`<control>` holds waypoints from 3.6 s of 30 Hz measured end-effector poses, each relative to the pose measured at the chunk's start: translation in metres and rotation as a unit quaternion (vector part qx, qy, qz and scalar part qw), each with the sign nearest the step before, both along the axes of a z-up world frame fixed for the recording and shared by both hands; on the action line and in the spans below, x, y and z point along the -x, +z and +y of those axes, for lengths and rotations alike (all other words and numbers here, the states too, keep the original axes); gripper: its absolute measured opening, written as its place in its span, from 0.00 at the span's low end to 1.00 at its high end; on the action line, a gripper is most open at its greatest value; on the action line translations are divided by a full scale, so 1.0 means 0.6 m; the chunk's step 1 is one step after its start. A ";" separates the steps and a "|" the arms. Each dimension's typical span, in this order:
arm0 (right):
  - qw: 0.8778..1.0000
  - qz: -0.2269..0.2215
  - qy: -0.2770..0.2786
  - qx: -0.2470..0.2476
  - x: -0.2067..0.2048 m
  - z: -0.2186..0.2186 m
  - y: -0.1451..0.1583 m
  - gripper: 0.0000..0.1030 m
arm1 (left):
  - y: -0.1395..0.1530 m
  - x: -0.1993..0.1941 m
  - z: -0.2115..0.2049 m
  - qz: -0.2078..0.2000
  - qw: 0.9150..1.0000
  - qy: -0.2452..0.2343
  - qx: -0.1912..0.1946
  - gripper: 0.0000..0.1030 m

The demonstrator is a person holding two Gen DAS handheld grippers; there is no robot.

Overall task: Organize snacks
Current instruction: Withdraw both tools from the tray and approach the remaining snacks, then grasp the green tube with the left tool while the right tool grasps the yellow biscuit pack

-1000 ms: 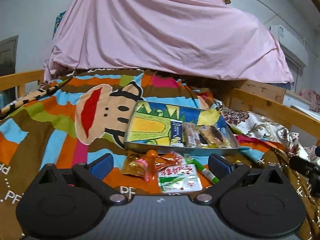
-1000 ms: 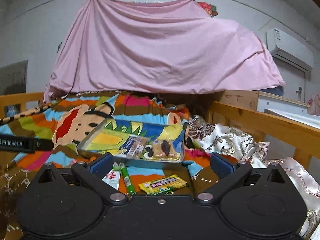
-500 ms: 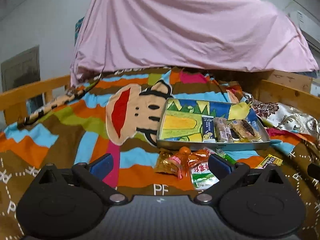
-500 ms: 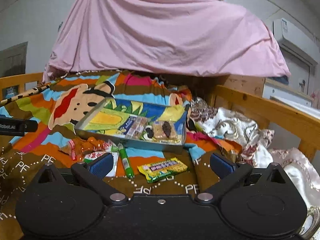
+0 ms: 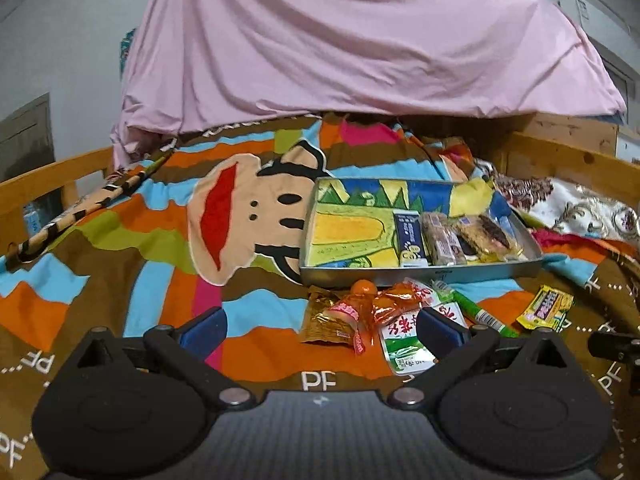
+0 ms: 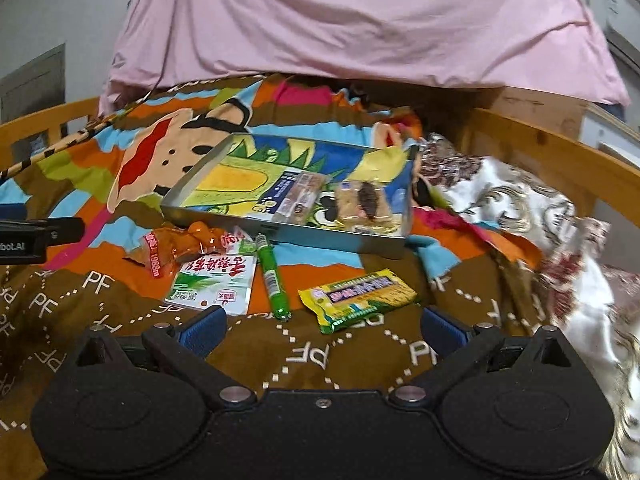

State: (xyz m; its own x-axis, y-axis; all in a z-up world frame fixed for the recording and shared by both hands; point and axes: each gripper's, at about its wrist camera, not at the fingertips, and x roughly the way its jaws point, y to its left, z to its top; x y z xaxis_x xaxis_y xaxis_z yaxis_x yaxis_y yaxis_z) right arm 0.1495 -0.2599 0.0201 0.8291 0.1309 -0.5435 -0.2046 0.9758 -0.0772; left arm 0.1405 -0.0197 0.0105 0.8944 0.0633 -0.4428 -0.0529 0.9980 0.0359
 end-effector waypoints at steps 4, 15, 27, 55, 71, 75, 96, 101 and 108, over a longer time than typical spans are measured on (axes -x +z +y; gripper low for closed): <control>1.000 0.009 0.005 0.006 -0.026 0.002 -0.015 1.00 | -0.011 -0.029 -0.010 0.017 0.999 -0.025 0.009 1.00; 0.996 0.038 -0.074 -0.020 -0.130 -0.033 -0.056 0.99 | -0.027 -0.129 -0.060 0.071 0.986 -0.125 0.083 1.00; 0.994 0.057 -0.094 -0.009 -0.210 -0.014 -0.109 0.99 | -0.053 -0.218 -0.105 0.139 0.956 -0.148 0.210 1.00; 0.992 0.096 -0.070 -0.040 -0.156 -0.053 -0.079 0.63 | -0.112 -0.280 -0.174 0.208 0.935 -0.130 0.257 0.81; 0.990 0.099 -0.092 -0.037 -0.189 -0.064 -0.096 0.56 | -0.117 -0.279 -0.174 0.205 0.951 -0.071 0.222 0.34; 0.990 0.106 -0.087 -0.043 -0.176 -0.065 -0.090 0.55 | -0.118 -0.266 -0.145 0.221 0.937 -0.077 0.259 0.27; 0.995 0.070 -0.068 0.011 -0.163 -0.044 -0.090 0.52 | -0.090 -0.229 -0.171 0.209 0.959 -0.109 0.156 0.20; 0.997 0.032 -0.046 0.044 -0.138 -0.026 -0.071 0.51 | -0.061 -0.199 -0.165 0.208 0.960 -0.116 0.150 0.19; 0.999 -0.003 -0.024 0.046 -0.102 -0.011 -0.038 0.51 | -0.078 -0.176 -0.174 0.249 0.955 -0.111 0.111 0.19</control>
State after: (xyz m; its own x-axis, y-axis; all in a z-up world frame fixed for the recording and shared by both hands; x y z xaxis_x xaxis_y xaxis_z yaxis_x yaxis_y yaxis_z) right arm 0.2109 -0.2664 -0.0027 0.8363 0.0415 -0.5466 -0.1579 0.9731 -0.1678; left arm 0.2459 -0.1243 -0.0364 0.5488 -0.2496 -0.7978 0.1302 0.9683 -0.2134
